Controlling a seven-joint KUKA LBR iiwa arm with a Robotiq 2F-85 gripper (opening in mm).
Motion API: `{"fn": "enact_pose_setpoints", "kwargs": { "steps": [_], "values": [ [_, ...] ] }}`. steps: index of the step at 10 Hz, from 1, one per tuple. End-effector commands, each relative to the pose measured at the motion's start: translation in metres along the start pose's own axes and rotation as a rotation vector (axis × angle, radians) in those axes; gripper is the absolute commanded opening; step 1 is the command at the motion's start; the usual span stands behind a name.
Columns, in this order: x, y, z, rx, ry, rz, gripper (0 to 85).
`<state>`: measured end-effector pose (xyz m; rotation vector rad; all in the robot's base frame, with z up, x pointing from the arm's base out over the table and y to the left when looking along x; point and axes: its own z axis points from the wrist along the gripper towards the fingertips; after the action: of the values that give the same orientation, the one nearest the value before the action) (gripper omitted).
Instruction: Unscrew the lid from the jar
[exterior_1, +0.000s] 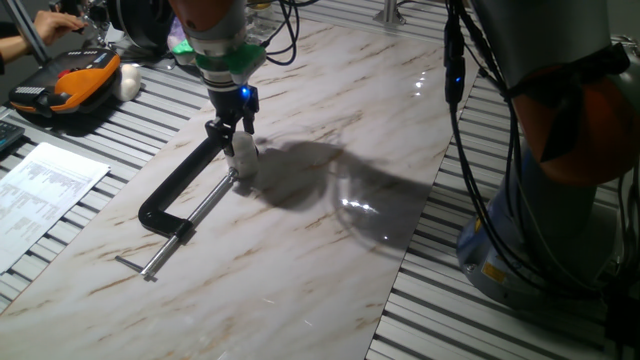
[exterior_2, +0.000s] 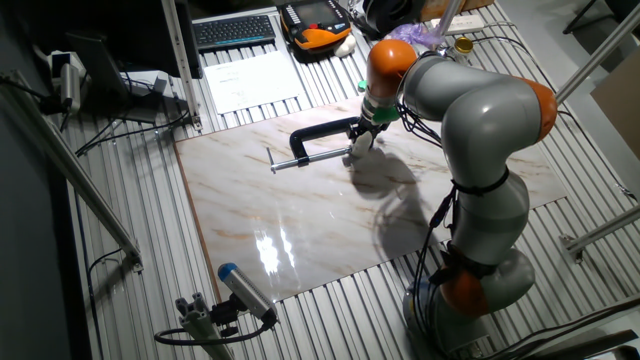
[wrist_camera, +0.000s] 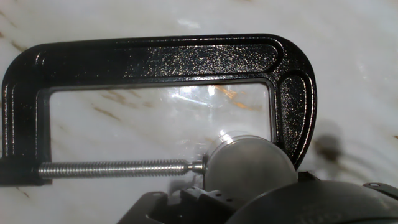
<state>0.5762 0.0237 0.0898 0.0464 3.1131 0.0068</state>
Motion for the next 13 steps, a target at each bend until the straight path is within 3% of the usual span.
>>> {"fn": "enact_pose_setpoints", "kwargs": {
  "steps": [1, 13],
  "values": [
    [-0.0001, 0.0002, 0.0001, -0.001, 0.003, 0.002, 68.0],
    [-0.0002, -0.0001, 0.0002, -0.006, -0.003, -0.001, 68.0]
  ]
}}
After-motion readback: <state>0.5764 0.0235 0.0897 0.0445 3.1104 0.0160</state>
